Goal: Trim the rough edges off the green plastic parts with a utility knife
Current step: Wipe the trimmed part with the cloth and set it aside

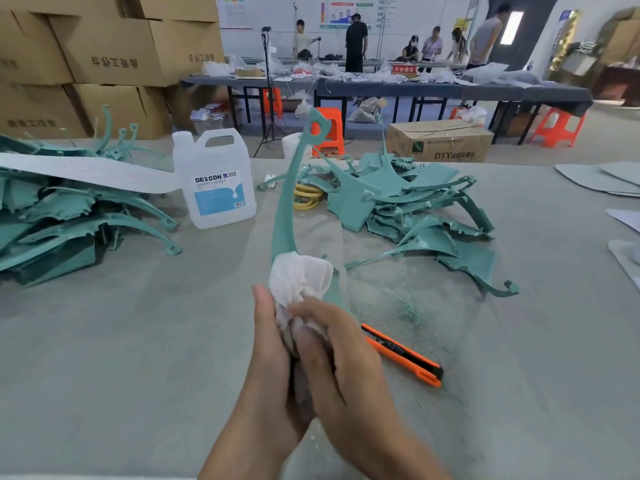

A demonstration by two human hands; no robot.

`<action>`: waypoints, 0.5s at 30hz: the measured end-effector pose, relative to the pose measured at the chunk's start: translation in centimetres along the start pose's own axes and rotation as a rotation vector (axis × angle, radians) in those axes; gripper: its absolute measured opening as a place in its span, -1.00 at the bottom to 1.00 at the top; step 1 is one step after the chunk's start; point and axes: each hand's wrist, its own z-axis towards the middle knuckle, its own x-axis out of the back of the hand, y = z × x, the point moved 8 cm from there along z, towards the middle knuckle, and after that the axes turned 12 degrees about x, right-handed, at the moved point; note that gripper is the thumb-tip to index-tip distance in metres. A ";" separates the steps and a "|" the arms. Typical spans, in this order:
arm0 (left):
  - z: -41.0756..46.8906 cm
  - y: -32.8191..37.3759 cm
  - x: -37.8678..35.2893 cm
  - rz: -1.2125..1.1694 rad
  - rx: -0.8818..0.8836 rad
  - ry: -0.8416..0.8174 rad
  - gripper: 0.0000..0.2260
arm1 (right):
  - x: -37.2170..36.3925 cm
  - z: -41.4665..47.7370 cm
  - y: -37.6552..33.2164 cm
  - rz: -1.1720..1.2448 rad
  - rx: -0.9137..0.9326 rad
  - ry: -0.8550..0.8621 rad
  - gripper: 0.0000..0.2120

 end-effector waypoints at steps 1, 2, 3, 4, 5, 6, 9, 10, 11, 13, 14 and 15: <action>-0.3 -0.2 -0.2 -0.002 0.000 -0.015 -0.37 | 0.5 0.8 0.5 -0.050 0.033 0.011 -0.82; -0.4 -0.4 -0.3 0.013 -0.010 -0.024 -0.38 | 1.2 1.5 1.7 -0.126 0.023 0.036 -0.87; -0.4 -0.5 -0.7 0.034 -0.024 -0.033 -0.37 | 1.8 2.0 3.4 -0.174 -0.046 0.056 -0.93; -0.5 -0.5 -1.1 0.040 -0.041 -0.060 -0.36 | 2.1 2.1 4.7 -0.148 -0.144 0.069 -0.92; -0.4 -0.5 -1.3 0.053 -0.049 -0.054 -0.36 | 1.8 1.8 5.1 -0.077 -0.212 0.059 -0.91; -0.3 -0.4 -1.3 0.055 -0.054 -0.045 -0.40 | 1.1 1.1 4.7 -0.003 -0.236 0.030 -0.92; 0.8 -0.7 0.1 -0.099 -0.010 -0.044 -0.43 | -0.6 -0.4 0.7 0.057 -0.074 -0.064 -0.90; 0.8 -0.7 0.1 -0.095 -0.013 -0.050 -0.40 | -0.3 -0.1 0.4 0.030 -0.018 -0.064 -0.90; 0.7 -1.0 0.0 -0.034 -0.004 -0.057 -0.32 | 0.4 0.5 1.1 -0.038 -0.003 -0.038 -0.91; 0.2 -1.5 -0.7 0.077 0.002 -0.111 -0.33 | 2.4 1.6 4.3 -0.137 -0.137 0.055 -0.80; 0.2 -1.6 -1.2 0.132 -0.005 -0.155 -0.43 | 3.1 1.7 6.1 -0.110 -0.269 0.087 -0.77; 0.4 -1.8 -1.3 0.155 -0.010 -0.176 -0.53 | 3.1 1.1 7.5 -0.067 -0.376 0.097 -0.76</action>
